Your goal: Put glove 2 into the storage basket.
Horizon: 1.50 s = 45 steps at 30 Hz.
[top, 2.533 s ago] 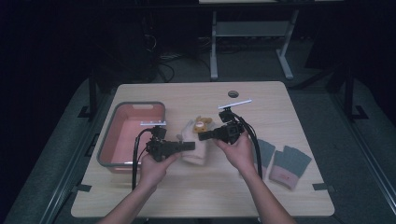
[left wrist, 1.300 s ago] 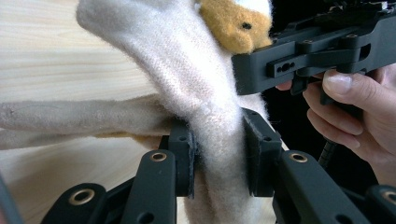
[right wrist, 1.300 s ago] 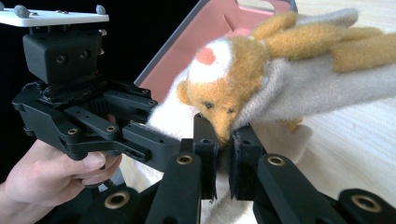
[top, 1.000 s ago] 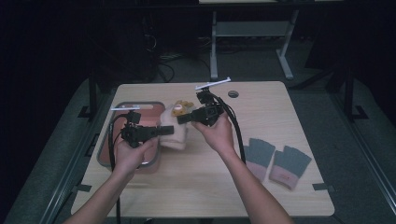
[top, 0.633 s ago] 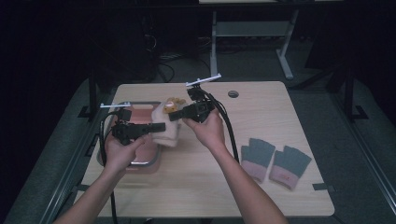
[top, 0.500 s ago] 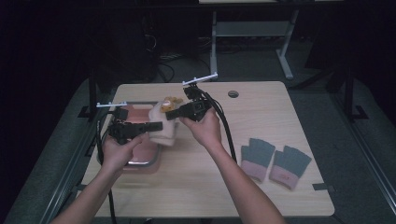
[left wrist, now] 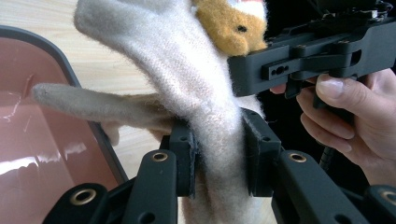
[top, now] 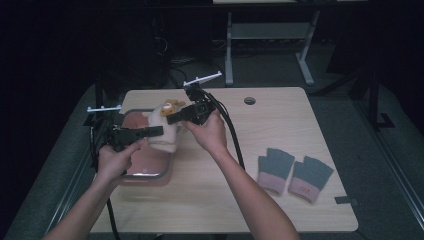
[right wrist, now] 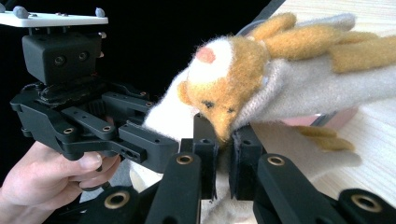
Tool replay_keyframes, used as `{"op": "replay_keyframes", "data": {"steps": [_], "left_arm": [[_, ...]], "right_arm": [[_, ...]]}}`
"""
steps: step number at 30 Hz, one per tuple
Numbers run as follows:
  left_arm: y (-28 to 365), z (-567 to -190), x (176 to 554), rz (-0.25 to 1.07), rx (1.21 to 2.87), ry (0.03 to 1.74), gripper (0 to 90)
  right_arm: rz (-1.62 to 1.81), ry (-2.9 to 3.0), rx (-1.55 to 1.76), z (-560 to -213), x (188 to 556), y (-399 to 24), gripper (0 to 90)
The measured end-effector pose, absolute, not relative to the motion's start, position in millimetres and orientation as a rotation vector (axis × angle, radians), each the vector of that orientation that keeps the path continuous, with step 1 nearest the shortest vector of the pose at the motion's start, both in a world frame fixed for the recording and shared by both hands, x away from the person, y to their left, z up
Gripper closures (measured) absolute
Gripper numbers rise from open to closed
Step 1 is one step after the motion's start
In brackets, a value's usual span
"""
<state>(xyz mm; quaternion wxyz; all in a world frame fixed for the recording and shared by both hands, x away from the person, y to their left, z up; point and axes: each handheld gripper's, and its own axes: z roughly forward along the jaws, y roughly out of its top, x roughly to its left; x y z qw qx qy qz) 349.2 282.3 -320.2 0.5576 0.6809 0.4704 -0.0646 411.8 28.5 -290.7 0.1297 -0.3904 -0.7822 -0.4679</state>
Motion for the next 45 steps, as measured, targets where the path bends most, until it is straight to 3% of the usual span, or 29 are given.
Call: {"op": "replay_keyframes", "data": {"steps": [13,20,45], "left_arm": [[301,-295,351,-0.103,1.601,1.104,69.7],[318,-302,356,-0.093,1.604,1.142,69.7],[347,-389,374,-0.193,1.699,1.408,69.7]], "right_arm": [[-1.398,-2.233,-1.104,-276,420,45,82.9],[-1.374,-2.209,-1.095,-284,431,64,82.7],[-1.060,-2.180,-1.152,-388,465,117,80.5]]}}
